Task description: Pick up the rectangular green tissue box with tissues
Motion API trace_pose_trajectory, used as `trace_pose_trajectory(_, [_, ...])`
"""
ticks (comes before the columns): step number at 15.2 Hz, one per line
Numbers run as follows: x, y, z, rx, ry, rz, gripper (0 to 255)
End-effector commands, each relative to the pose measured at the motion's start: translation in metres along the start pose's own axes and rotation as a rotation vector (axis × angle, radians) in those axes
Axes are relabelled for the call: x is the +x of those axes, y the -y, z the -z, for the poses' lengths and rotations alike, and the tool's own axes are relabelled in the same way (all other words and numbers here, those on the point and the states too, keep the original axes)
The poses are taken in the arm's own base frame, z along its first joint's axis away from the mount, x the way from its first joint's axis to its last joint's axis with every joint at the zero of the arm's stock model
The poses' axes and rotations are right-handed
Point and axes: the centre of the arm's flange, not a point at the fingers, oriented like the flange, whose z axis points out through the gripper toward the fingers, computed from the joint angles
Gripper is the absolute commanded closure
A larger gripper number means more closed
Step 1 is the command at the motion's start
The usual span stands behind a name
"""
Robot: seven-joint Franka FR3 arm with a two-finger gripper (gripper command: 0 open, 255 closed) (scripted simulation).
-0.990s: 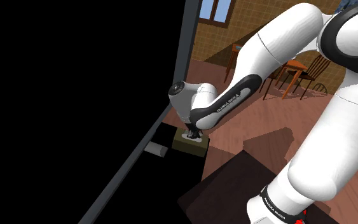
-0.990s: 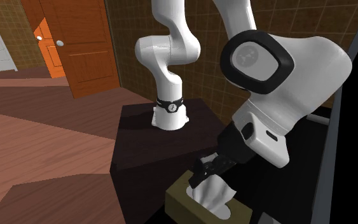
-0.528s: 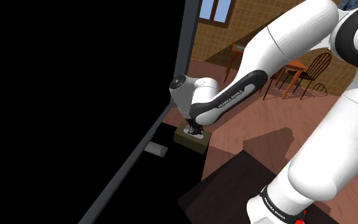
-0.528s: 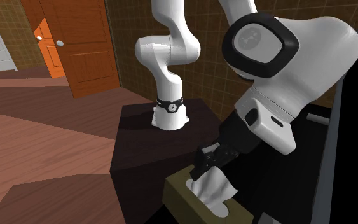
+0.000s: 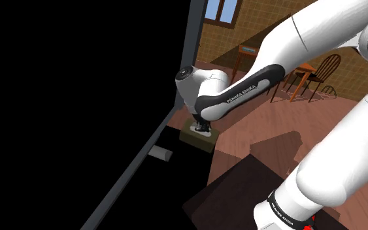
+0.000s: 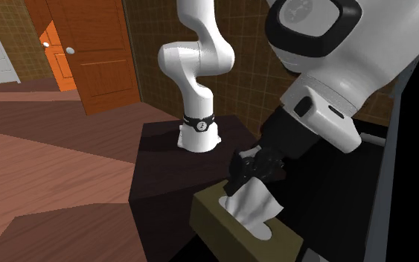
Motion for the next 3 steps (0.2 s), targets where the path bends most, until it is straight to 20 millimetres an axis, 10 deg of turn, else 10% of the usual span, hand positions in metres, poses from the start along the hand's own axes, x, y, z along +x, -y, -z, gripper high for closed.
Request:
trace_pose_trajectory(1, [-0.0036,-0.0057,0.0093,0.0,0.0,0.0,255])
trace_pose_trajectory(3, [-0.0038,-0.006,0.01,0.0,0.0,0.0,255])
